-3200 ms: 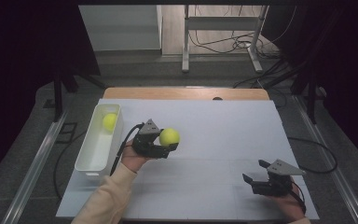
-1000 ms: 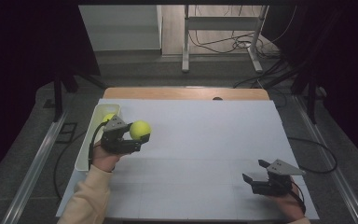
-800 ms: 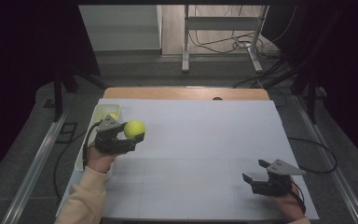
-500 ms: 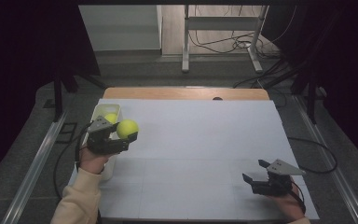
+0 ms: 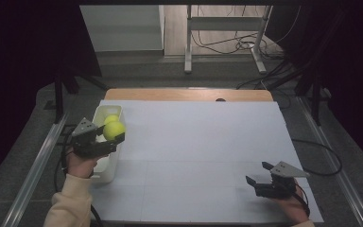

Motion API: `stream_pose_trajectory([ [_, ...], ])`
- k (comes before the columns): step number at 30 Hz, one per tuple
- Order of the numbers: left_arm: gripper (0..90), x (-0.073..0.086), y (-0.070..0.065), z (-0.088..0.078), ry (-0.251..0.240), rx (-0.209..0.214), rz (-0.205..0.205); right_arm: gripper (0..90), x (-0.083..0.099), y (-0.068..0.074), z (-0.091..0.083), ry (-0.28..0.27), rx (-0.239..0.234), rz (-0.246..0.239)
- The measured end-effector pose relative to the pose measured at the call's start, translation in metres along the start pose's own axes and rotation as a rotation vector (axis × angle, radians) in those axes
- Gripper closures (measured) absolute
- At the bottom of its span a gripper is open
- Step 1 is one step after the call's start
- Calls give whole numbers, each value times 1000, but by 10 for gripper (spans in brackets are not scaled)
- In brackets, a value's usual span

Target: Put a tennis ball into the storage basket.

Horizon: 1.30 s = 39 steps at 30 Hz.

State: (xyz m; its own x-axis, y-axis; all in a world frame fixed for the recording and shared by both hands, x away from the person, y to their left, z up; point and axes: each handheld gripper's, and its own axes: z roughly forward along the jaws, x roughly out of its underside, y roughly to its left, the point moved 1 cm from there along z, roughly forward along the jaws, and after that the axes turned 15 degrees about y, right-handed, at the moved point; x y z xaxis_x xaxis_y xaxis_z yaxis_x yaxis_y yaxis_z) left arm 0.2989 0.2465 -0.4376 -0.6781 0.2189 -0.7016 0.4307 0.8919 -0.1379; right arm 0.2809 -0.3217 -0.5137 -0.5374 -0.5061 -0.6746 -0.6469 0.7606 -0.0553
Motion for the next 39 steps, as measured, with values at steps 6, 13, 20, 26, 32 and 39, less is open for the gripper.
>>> stream_pose_trajectory([
  [6, 259, 5, 9, -5, 0, -27, -27, 156, 0, 0, 0, 2, 2, 0],
  [13, 258, 9, 17, -8, 7, -52, -44, 156, 0, 0, 0, 3, 2, 0],
  [20, 258, 11, 21, -10, 22, -83, -48, 156, 0, 0, 0, 4, 3, -1],
  [26, 258, 15, 26, -8, 42, -88, -62, 156, 0, 0, 0, 3, 3, 0],
  [32, 258, 16, 30, -7, 58, -93, -71, 156, 0, 0, 1, 4, 4, -1],
  [39, 257, 19, 36, -1, 108, -116, -82, 156, 0, 0, 1, 5, 4, -3],
])
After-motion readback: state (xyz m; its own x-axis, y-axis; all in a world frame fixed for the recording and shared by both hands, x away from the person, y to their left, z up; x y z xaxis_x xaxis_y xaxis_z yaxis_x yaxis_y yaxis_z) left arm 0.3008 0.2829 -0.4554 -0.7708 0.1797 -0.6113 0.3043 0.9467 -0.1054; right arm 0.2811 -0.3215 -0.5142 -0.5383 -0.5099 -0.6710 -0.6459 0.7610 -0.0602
